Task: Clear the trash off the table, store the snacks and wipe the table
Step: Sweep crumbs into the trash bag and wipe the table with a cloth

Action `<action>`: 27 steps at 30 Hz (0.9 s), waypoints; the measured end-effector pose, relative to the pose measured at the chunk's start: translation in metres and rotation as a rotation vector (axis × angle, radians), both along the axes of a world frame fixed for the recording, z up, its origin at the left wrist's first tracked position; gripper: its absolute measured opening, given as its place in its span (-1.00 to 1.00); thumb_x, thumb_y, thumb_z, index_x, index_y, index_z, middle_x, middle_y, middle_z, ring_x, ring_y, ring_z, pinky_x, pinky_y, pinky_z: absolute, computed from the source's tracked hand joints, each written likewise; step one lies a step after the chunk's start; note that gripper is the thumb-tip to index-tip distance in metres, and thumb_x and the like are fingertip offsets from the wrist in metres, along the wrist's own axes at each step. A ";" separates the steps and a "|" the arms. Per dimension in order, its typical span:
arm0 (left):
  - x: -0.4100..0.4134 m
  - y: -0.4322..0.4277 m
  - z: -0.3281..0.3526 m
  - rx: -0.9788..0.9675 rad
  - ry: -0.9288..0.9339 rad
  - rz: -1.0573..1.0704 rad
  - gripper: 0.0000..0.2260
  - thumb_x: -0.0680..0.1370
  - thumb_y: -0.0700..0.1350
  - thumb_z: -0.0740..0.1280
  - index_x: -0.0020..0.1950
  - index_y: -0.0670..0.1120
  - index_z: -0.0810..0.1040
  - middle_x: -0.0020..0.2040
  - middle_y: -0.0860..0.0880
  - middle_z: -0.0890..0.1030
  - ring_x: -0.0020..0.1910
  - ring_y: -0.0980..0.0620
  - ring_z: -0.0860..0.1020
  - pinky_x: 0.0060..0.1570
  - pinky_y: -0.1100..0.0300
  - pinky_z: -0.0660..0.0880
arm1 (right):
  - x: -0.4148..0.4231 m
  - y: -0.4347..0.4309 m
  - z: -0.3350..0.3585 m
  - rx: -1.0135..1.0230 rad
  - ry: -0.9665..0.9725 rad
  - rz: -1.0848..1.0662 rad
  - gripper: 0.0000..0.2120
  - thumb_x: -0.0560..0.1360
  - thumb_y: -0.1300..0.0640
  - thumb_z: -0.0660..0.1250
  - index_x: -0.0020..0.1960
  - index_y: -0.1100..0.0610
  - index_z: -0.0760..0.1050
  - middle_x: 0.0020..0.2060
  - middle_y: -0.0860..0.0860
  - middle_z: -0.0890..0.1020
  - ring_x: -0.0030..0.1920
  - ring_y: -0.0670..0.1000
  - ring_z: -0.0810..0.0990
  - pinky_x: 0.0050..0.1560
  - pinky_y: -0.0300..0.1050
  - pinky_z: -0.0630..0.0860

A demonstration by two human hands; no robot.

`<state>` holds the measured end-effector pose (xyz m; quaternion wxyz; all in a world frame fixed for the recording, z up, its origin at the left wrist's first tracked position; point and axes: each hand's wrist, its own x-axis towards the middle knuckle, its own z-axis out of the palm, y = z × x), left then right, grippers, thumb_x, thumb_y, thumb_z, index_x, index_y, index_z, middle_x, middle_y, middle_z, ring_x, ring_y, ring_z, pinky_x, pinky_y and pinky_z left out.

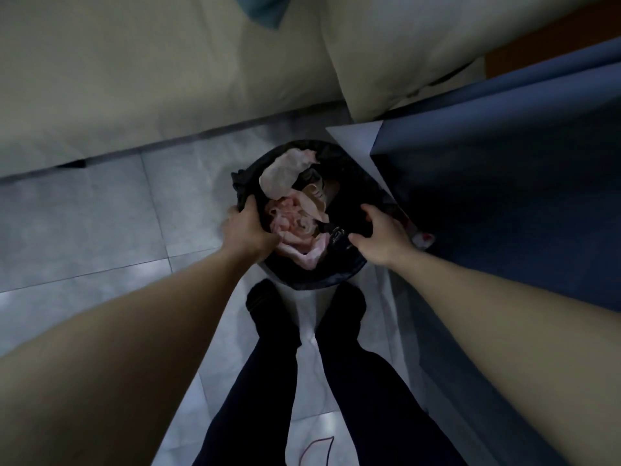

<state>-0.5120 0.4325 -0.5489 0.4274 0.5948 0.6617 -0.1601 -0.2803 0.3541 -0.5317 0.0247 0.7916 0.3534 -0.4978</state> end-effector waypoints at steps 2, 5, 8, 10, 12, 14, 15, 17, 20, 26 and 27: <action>-0.002 -0.006 0.008 -0.008 0.010 0.051 -0.22 0.38 0.06 0.55 0.47 0.00 0.22 0.34 -0.23 0.31 0.31 -0.34 0.36 0.30 -0.14 0.44 | -0.006 -0.003 0.006 -0.007 -0.008 -0.012 -0.32 0.54 0.02 0.38 0.57 0.04 0.17 0.44 0.11 0.40 0.42 0.13 0.38 0.37 -0.10 0.33; -0.011 -0.022 0.031 0.061 0.045 0.061 -0.26 0.43 0.02 0.51 0.49 -0.01 0.18 0.35 -0.21 0.25 0.34 -0.30 0.28 0.30 -0.20 0.42 | -0.020 -0.010 0.022 -0.017 -0.012 -0.027 -0.32 0.54 0.00 0.37 0.57 0.02 0.16 0.42 0.13 0.40 0.41 0.15 0.39 0.36 -0.09 0.34; -0.028 -0.038 0.063 0.141 0.070 0.085 -0.28 0.48 0.01 0.45 0.51 0.01 0.10 0.33 -0.20 0.23 0.33 -0.29 0.27 0.28 -0.22 0.41 | -0.033 -0.014 0.046 0.007 -0.005 0.021 -0.31 0.53 -0.02 0.37 0.56 0.00 0.16 0.40 0.14 0.41 0.39 0.17 0.40 0.37 -0.03 0.38; -0.040 -0.043 0.088 0.200 0.044 0.084 -0.29 0.52 0.04 0.41 0.52 0.04 0.06 0.30 -0.19 0.24 0.31 -0.29 0.29 0.27 -0.21 0.42 | -0.039 -0.013 0.069 0.032 -0.007 0.057 -0.32 0.53 -0.03 0.37 0.56 0.00 0.16 0.39 0.14 0.40 0.39 0.17 0.39 0.37 0.00 0.38; -0.047 -0.043 0.117 0.246 0.037 0.072 -0.31 0.54 0.09 0.37 0.54 0.04 0.04 0.27 -0.19 0.26 0.27 -0.29 0.33 0.24 -0.22 0.44 | -0.044 -0.009 0.097 0.070 -0.035 0.081 -0.36 0.55 -0.02 0.34 0.55 0.02 0.18 0.38 0.13 0.41 0.37 0.17 0.40 0.36 0.00 0.38; -0.051 -0.040 0.149 0.280 0.043 0.054 -0.31 0.55 0.06 0.36 0.56 0.00 0.07 0.23 -0.20 0.27 0.22 -0.29 0.37 0.20 -0.19 0.46 | -0.047 -0.004 0.128 0.112 -0.094 0.112 -0.41 0.56 -0.01 0.31 0.54 0.04 0.21 0.37 0.13 0.42 0.36 0.18 0.41 0.33 -0.02 0.38; -0.052 -0.037 0.166 0.298 0.041 0.048 -0.31 0.54 0.02 0.36 0.56 -0.03 0.08 0.21 -0.20 0.27 0.20 -0.30 0.38 0.19 -0.17 0.45 | -0.048 0.000 0.145 0.133 -0.128 0.132 -0.42 0.57 -0.02 0.30 0.53 0.04 0.22 0.36 0.13 0.42 0.36 0.18 0.41 0.32 -0.02 0.37; -0.052 -0.032 0.203 0.335 0.030 0.041 -0.31 0.54 -0.02 0.38 0.57 -0.06 0.10 0.19 -0.20 0.27 0.17 -0.30 0.38 0.20 -0.12 0.42 | -0.047 0.007 0.183 0.171 -0.194 0.176 -0.45 0.57 -0.03 0.28 0.51 0.03 0.23 0.36 0.12 0.44 0.35 0.17 0.43 0.31 -0.01 0.37; -0.050 -0.028 0.259 0.408 0.003 0.035 -0.36 0.56 -0.03 0.37 0.54 -0.02 0.12 0.15 -0.17 0.26 0.11 -0.27 0.42 0.13 -0.13 0.46 | -0.040 0.015 0.240 0.219 -0.240 0.228 -0.47 0.57 -0.03 0.27 0.50 0.01 0.24 0.33 0.11 0.46 0.31 0.18 0.46 0.26 0.02 0.41; -0.035 -0.021 0.370 0.562 -0.060 0.077 -0.57 0.65 -0.11 0.19 0.49 0.05 0.16 0.05 -0.11 0.29 0.05 -0.28 0.47 -0.01 -0.10 0.44 | -0.016 0.024 0.350 0.344 -0.273 0.270 -0.47 0.57 -0.05 0.27 0.48 0.02 0.24 0.31 0.12 0.47 0.28 0.20 0.48 0.22 0.09 0.49; -0.032 -0.021 0.387 0.585 -0.073 0.087 -0.58 0.65 -0.10 0.18 0.49 0.05 0.17 0.04 -0.11 0.31 0.04 -0.29 0.48 -0.05 -0.07 0.41 | -0.012 0.024 0.367 0.366 -0.280 0.282 -0.48 0.57 -0.05 0.26 0.48 0.03 0.24 0.30 0.12 0.47 0.27 0.21 0.49 0.21 0.08 0.50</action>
